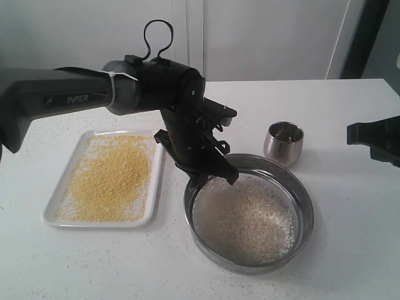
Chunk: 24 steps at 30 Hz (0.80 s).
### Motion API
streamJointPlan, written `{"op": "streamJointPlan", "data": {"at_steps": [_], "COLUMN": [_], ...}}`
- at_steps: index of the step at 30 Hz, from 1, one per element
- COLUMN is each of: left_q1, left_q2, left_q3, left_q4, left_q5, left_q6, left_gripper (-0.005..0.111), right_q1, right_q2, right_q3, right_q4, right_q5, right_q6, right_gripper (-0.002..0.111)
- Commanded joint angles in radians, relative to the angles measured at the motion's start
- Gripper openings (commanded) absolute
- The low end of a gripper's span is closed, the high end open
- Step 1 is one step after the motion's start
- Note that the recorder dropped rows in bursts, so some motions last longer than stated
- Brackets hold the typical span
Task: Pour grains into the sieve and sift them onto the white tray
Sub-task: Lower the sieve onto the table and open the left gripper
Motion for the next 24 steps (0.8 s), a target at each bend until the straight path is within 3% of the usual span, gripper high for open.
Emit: {"op": "streamJointPlan", "data": {"at_steps": [1,24], "left_q1": [-0.005,-0.005], "left_q2": [-0.014,0.019], "left_q3": [0.007,0.013], "left_q4": [-0.019,-0.019], "left_q5": [0.002,0.022], "left_q6": [-0.011,-0.011], "left_gripper": [0.000,0.000], "right_q1": [-0.004,-0.004], "right_q2": [-0.002,-0.002], "right_q3": [0.005,0.005], "right_q4": [-0.006,-0.006], "right_q5": [-0.009,-0.009], "right_q6": [0.003,0.019], "right_gripper": [0.000,0.000]}}
